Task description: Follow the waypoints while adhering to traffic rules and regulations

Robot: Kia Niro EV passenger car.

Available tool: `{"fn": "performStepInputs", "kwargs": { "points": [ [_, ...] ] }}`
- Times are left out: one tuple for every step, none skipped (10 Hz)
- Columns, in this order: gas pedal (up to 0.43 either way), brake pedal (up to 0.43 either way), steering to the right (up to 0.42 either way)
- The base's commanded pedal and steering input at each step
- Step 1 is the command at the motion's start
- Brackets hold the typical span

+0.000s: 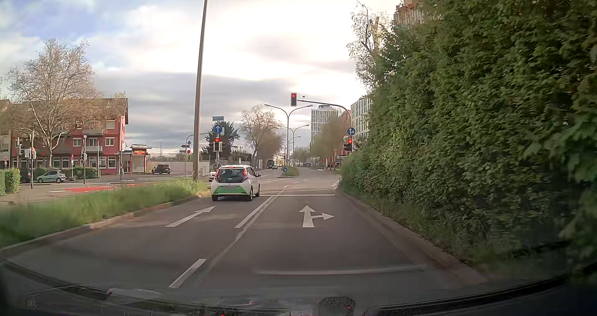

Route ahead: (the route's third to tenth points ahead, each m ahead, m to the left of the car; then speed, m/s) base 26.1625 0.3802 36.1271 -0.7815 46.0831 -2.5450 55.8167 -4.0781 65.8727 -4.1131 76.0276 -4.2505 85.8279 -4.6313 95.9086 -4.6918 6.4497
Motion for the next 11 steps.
{"fn": "performStepInputs", "kwargs": {
  "points": [
    [0.0, 0.049, 0.004],
    [0.0, 0.079, 0.005],
    [0.0, 0.11, -0.001],
    [0.0, 0.122, -0.008],
    [0.0, 0.128, -0.01],
    [0.0, 0.14, -0.005],
    [0.0, 0.146, -0.002],
    [0.0, 0.152, -0.003],
    [0.0, 0.152, -0.004],
    [0.0, 0.159, -0.004],
    [0.0, 0.165, -0.002]
  ]
}}
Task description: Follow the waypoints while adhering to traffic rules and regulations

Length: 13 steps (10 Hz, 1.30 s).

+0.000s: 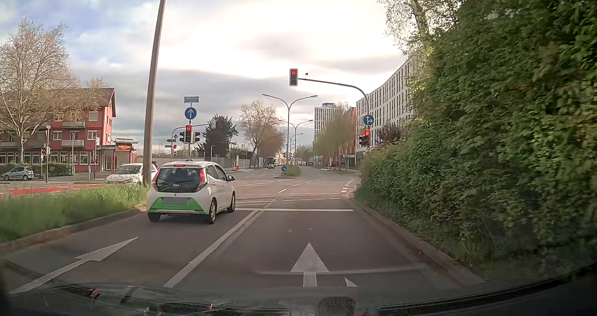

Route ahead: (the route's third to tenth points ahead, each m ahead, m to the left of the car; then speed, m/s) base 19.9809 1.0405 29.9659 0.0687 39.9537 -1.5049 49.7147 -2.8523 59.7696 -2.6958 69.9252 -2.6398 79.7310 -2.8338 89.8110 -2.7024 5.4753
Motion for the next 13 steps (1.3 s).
{"fn": "performStepInputs", "kwargs": {
  "points": [
    [0.0, 0.177, -0.002],
    [0.0, 0.189, -0.006],
    [0.0, 0.201, -0.006],
    [0.0, 0.207, -0.004],
    [0.0, 0.213, -0.001],
    [0.0, 0.213, -0.002],
    [0.0, 0.226, -0.005],
    [0.0, 0.22, -0.006],
    [0.0, 0.22, -0.005],
    [0.0, 0.213, -0.003],
    [0.0, 0.213, -0.002],
    [0.0, 0.22, -0.003],
    [0.0, 0.22, -0.003]
  ]
}}
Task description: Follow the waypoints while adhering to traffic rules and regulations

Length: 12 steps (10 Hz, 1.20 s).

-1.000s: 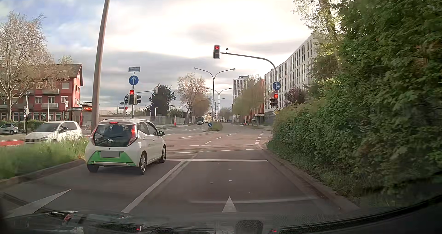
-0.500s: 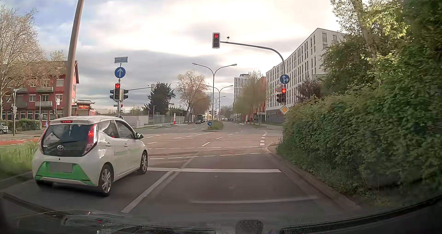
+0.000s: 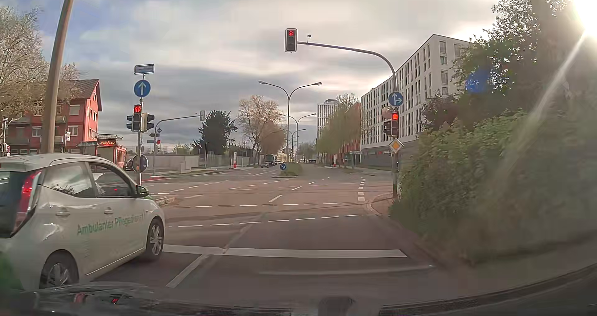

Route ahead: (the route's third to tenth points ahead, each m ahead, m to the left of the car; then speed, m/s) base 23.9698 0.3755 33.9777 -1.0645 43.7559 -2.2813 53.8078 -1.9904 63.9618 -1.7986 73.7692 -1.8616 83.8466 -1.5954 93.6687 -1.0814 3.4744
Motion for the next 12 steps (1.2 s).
{"fn": "performStepInputs", "kwargs": {
  "points": [
    [0.0, 0.22, -0.003],
    [0.0, 0.22, -0.003],
    [0.0, 0.22, -0.002],
    [0.0, 0.22, -0.002],
    [0.0, 0.22, -0.002],
    [0.0, 0.22, -0.002],
    [0.0, 0.22, -0.002],
    [0.0, 0.22, -0.003],
    [0.0, 0.22, -0.004],
    [0.0, 0.213, -0.004],
    [0.0, 0.213, -0.004],
    [0.0, 0.207, -0.004]
  ]
}}
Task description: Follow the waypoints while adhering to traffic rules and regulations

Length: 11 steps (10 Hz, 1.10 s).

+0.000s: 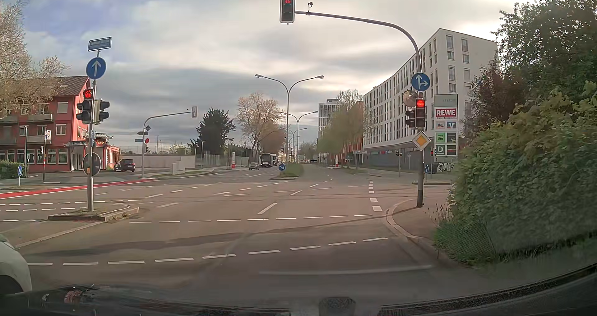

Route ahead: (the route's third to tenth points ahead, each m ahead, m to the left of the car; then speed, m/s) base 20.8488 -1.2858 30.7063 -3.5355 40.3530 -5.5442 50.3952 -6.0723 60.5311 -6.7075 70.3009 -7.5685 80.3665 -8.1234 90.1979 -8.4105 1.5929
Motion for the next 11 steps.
{"fn": "performStepInputs", "kwargs": {
  "points": [
    [0.0, 0.201, -0.004],
    [0.0, 0.189, -0.004],
    [0.0, 0.183, -0.006],
    [0.0, 0.183, -0.006],
    [0.0, 0.189, -0.006],
    [0.0, 0.189, -0.006],
    [0.0, 0.183, -0.006],
    [0.0, 0.183, -0.006],
    [0.0, 0.183, -0.006],
    [0.0, 0.177, -0.005],
    [0.0, 0.171, -0.004]
  ]
}}
